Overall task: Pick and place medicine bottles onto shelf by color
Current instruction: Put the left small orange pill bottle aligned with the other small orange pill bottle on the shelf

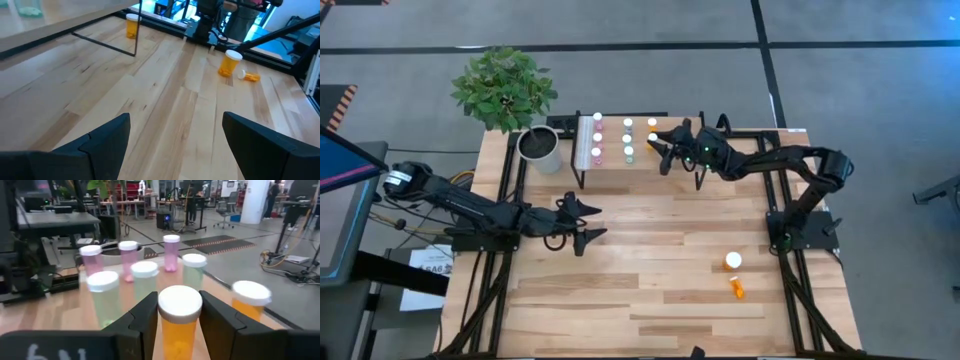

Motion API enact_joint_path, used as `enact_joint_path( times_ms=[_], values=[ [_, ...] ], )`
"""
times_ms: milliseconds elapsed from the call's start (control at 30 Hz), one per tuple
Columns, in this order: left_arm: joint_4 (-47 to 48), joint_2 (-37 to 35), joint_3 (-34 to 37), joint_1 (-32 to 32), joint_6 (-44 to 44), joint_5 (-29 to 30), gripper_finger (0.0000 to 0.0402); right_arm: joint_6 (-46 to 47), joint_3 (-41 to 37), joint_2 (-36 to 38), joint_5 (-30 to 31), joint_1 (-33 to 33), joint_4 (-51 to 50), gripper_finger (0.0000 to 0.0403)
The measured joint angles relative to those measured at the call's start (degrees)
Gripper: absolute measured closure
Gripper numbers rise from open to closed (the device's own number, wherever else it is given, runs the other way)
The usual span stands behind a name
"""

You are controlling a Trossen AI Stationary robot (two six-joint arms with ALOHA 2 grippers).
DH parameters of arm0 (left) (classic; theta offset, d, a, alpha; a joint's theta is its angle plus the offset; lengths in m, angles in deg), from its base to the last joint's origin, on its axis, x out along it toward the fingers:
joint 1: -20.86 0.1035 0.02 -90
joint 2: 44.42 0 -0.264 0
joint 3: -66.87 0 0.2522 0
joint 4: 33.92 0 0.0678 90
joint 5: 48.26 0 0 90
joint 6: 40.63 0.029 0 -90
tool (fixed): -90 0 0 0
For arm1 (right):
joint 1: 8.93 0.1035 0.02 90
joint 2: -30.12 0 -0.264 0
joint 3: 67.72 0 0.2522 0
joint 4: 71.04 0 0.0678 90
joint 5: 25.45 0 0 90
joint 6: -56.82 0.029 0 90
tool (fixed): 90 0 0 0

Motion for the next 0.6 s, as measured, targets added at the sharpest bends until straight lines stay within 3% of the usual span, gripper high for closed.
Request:
enact_joint_path(
  times_ms=[600],
  values=[
    [0.0, 0.0, 0.0, 1.5, 0.0, -1.1, 0.0097, -1.1, 0.0, 0.1, 0.0, -0.7, -2.5, 0.0248]
  ],
)
